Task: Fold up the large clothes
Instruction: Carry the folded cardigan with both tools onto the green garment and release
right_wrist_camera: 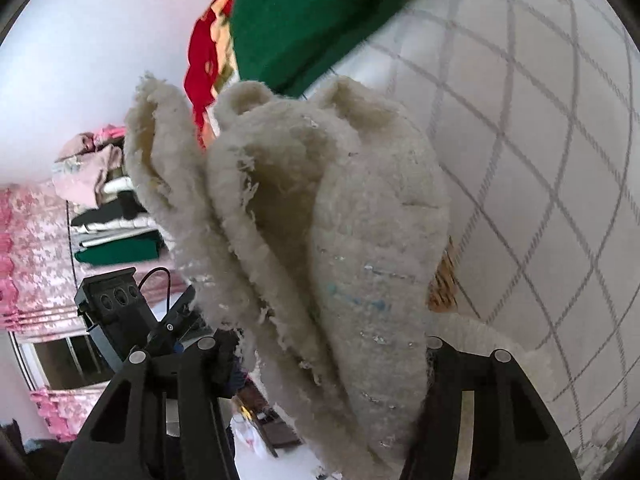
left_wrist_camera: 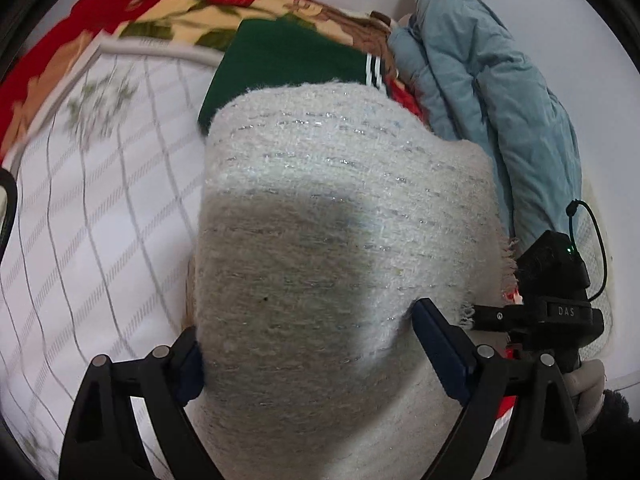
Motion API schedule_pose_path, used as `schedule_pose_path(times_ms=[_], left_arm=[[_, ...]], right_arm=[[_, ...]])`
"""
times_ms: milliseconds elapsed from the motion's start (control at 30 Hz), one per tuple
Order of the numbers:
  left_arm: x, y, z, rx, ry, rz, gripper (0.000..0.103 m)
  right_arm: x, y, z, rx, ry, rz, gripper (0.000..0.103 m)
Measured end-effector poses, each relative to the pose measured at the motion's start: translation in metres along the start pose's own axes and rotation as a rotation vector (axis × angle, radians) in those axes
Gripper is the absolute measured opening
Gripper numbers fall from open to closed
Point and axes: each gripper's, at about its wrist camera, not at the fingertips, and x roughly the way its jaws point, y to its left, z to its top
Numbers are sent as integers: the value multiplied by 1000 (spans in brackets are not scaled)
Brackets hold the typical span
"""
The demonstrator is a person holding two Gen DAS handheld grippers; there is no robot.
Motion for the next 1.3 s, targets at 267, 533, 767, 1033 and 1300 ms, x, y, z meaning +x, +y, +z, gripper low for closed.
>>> schedule_pose_path(times_ms=[267, 533, 767, 1033, 1300], left_arm=[[3, -22, 145, 15, -74, 13, 91], [69, 1, 273, 20, -71, 32, 91], [176, 45, 314, 30, 73, 98, 91], [155, 45, 304, 27, 24, 162, 93], [74, -3, 257, 97, -150, 448, 97]], right_arm=[[-40, 82, 141, -32, -72, 6, 58], [-36, 126, 325, 11, -64, -51, 58], [2, 80, 408, 97, -16, -210, 61], [3, 133, 388, -86, -100, -519, 98], [-22, 186, 286, -309, -294, -915, 103]])
